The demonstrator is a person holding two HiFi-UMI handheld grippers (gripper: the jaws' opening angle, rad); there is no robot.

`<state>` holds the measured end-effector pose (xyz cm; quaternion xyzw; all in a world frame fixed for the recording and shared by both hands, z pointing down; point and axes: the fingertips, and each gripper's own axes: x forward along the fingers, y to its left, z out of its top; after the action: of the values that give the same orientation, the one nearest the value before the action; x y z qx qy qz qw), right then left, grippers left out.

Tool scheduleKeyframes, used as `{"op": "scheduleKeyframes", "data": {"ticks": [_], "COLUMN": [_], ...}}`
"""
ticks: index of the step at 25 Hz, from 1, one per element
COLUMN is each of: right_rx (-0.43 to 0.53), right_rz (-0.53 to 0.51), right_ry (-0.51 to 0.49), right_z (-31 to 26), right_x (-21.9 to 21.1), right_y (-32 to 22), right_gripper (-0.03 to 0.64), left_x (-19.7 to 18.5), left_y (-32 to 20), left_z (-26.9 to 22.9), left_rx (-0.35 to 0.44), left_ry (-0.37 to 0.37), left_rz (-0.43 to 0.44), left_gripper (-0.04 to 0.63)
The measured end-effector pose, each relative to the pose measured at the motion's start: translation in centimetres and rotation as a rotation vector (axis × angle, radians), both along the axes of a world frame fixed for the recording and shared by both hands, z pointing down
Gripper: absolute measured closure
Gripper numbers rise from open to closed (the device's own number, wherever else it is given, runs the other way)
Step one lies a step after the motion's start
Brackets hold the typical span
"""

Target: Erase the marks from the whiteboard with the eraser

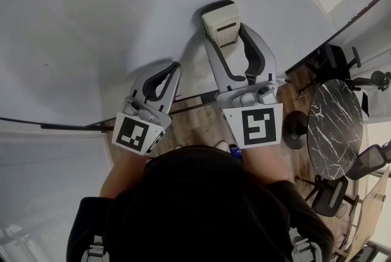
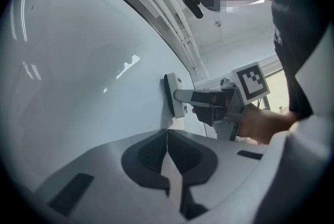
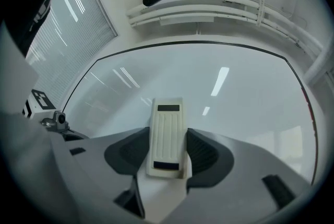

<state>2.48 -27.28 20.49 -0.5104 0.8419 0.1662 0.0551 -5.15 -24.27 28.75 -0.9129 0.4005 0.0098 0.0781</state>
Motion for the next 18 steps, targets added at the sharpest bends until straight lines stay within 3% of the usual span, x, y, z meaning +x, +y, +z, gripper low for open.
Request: {"op": "scheduleKeyframes", "data": {"ticks": [10, 18], "right_rx": [-0.018, -0.063], "right_rz": [0.065, 0.142], "right_ry": [-0.045, -0.168], "right_z": [0.4, 1.5], "right_x": [5.7, 14.2], "right_y": [-1.7, -3.9], "right_gripper": [0.393, 0.393], "left_x": [2.7, 5.0], "left_y": [-0.8, -1.3], "left_z": [0.0, 0.4], "left_rx": [0.000, -0.011], "left_ry": [-0.002, 0.000], "left_rz": [0.025, 0.023], "left_gripper": [0.589, 0.588]}}
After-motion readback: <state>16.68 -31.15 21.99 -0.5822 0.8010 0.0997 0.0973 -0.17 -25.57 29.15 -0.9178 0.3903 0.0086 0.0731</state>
